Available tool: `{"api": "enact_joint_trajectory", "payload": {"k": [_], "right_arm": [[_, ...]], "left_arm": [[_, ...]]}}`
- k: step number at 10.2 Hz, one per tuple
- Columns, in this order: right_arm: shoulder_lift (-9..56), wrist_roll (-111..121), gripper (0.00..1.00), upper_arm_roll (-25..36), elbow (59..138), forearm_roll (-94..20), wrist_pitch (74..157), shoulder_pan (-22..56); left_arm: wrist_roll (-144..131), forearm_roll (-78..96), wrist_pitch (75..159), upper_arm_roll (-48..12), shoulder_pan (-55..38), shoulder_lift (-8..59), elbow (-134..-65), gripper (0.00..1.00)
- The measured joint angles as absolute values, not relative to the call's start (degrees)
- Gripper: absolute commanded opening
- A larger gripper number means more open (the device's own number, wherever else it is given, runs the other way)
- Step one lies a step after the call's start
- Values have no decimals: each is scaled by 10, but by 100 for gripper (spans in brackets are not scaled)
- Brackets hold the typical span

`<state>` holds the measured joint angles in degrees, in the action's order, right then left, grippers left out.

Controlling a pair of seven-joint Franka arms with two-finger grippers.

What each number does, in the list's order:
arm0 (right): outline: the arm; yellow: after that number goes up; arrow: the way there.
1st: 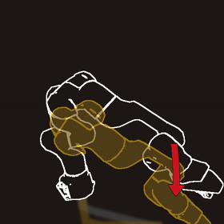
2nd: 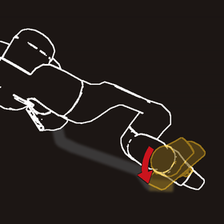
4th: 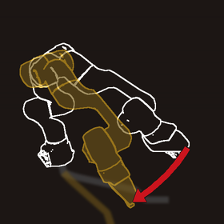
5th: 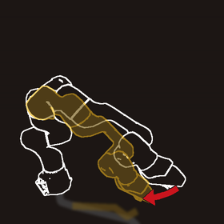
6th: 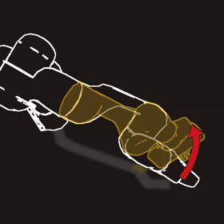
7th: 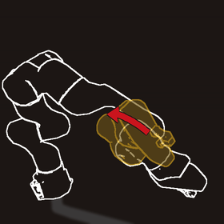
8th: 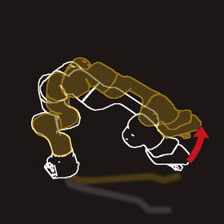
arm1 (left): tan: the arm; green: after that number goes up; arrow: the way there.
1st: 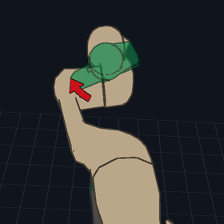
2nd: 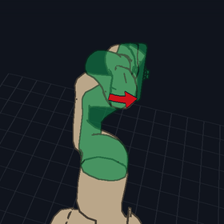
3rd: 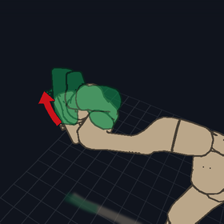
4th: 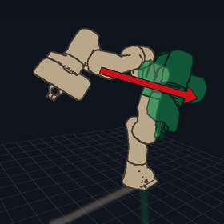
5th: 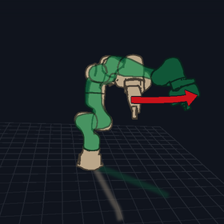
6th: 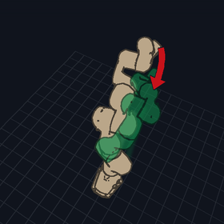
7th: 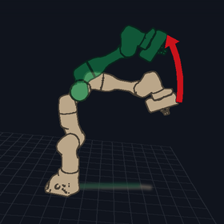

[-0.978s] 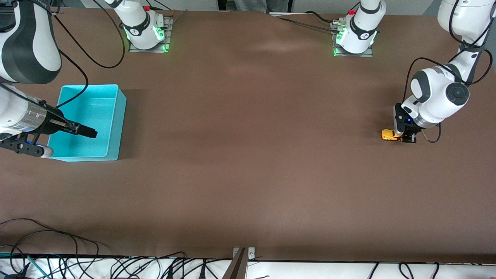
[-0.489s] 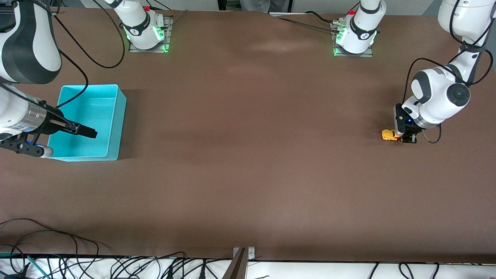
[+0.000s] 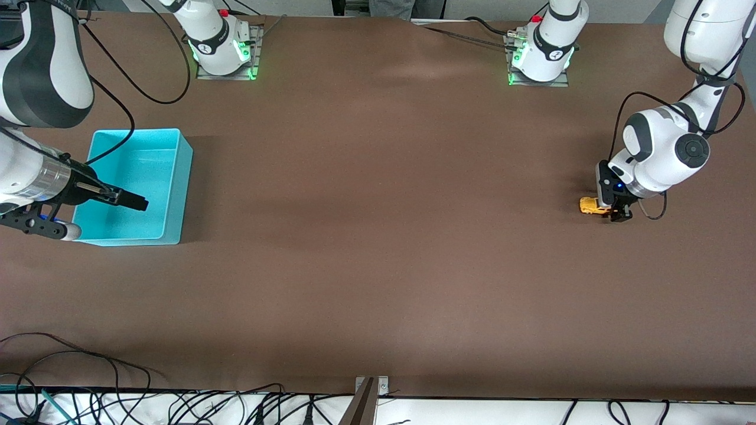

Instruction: Wind up and store yellow beetle car

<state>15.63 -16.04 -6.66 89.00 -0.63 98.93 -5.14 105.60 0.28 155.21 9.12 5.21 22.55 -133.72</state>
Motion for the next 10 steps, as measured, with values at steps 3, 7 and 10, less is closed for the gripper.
{"api": "enact_joint_trajectory", "payload": {"k": [3, 7, 10], "right_arm": [[156, -160, 100, -67, 890, -6, 990, -51], [156, -160, 100, -67, 890, -6, 991, -51], [156, -160, 100, -67, 890, -6, 991, -51]], "left_arm": [[1052, 3, 1548, 91, 52, 226, -1328, 100], [1050, 3, 1537, 91, 52, 219, -1313, 100], [1050, 3, 1514, 90, 51, 172, -1309, 100]]}}
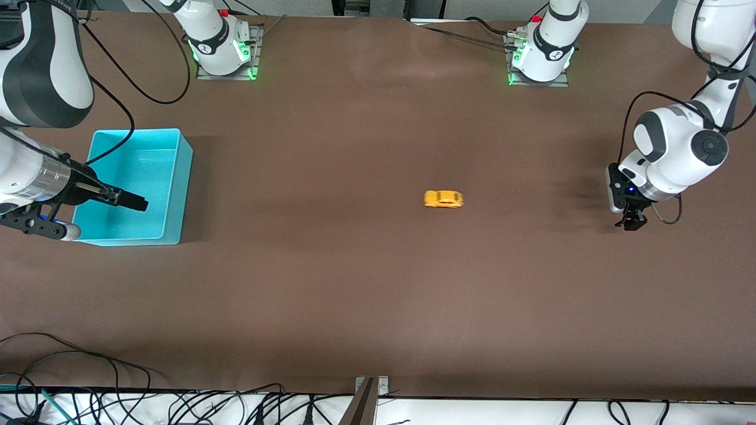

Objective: Wind up and store yellow beetle car
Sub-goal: 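Reach the right gripper toward the car while the left gripper withdraws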

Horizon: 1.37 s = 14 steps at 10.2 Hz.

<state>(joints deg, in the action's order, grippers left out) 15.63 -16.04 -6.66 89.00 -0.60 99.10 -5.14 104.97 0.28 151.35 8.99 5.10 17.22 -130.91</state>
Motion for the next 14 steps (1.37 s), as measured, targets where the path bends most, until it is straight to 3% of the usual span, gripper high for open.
{"api": "enact_joint_trajectory", "payload": {"k": [4, 10, 14], "right_arm": [[160, -77, 100, -67, 890, -4, 991, -51], [174, 368, 100, -66, 931, -2, 1033, -53], [176, 641, 100, -103, 978, -3, 1097, -50]], "left_arm": [[1050, 3, 1469, 90, 50, 79, -1308, 100], [1050, 4, 1335, 89, 38, -101, -1296, 100], [988, 14, 1171, 89, 29, -127, -1185, 100]]}}
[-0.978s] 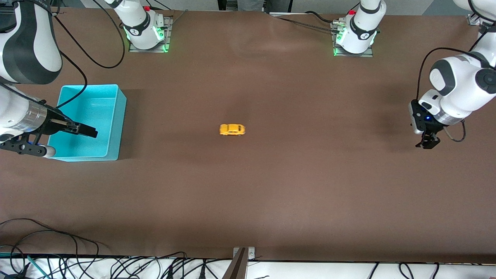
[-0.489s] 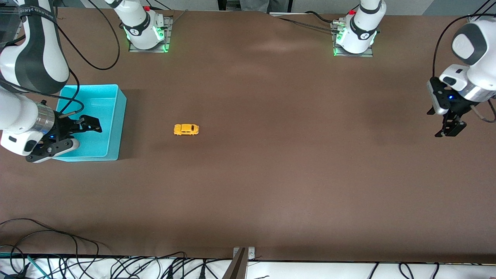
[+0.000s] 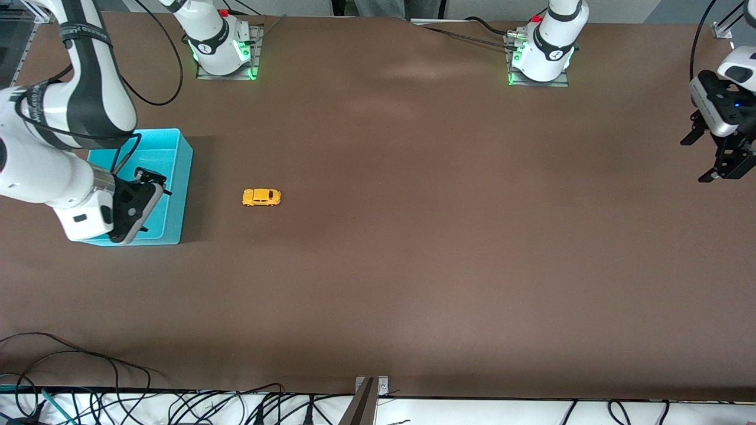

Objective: Wind up and store yellow beetle car
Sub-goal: 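Reach the right gripper toward the car while the left gripper withdraws, then lower the right gripper and grasp the yellow car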

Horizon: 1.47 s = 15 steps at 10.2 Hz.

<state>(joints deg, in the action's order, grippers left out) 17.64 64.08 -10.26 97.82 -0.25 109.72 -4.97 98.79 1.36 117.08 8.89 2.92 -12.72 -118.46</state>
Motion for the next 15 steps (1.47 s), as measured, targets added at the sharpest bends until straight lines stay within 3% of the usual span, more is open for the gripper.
{"api": "enact_joint_trajectory", "payload": {"k": [5, 7, 10, 15], "right_arm": [[241, 768, 100, -172, 1006, -3, 1186, -45], [255, 768, 100, -177, 1019, -3, 1219, -32], [259, 733, 100, -182, 1090, -3, 1304, -28], [247, 685, 100, -221, 1202, -2, 1411, -24]], "left_arm": [[587, 15, 957, 88, 15, -124, -1058, 100], [376, 15, 888, 53, -2, -121, -1007, 100], [117, 15, 859, -14, -7, -109, -988, 100], [39, 15, 829, -16, -6, -52, -934, 100]]}}
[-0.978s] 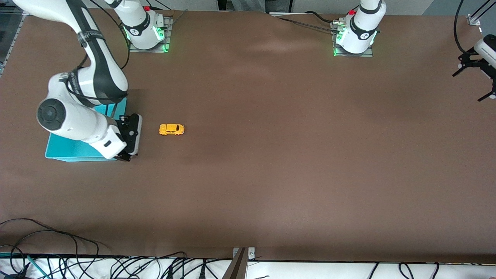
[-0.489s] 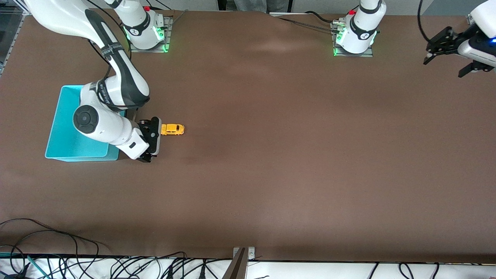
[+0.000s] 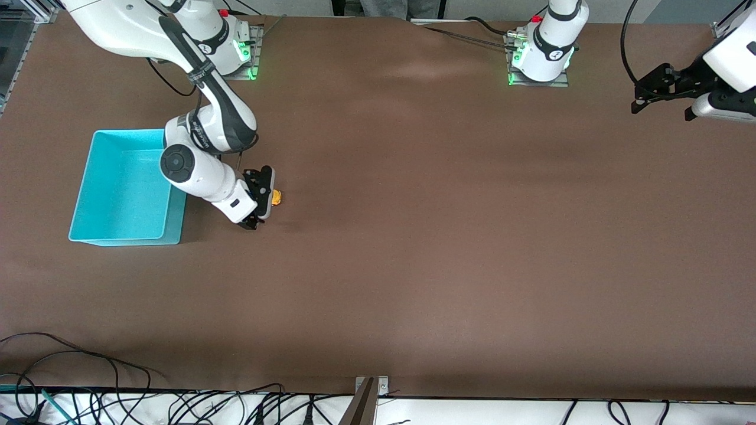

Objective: Wind up and store yellow beetle car
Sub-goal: 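Lower the right gripper and grasp the yellow car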

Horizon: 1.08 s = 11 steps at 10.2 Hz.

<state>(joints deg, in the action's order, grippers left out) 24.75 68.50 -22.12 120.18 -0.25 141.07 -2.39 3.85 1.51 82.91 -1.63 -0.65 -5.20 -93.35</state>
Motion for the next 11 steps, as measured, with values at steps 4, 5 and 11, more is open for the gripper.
{"api": "enact_joint_trajectory", "payload": {"k": [4, 5, 11], "right_arm": [[240, 684, 100, -222, 1256, -1, 1469, -20], [240, 684, 100, -222, 1262, 6, 1470, -20], [228, 680, 100, -207, 1291, 53, 1470, -21]], "left_arm": [[21, 15, 829, -23, -9, -48, -929, 100], [12, 15, 829, -23, -9, -48, -929, 100], [5, 15, 829, -25, -10, -47, -929, 100]]}}
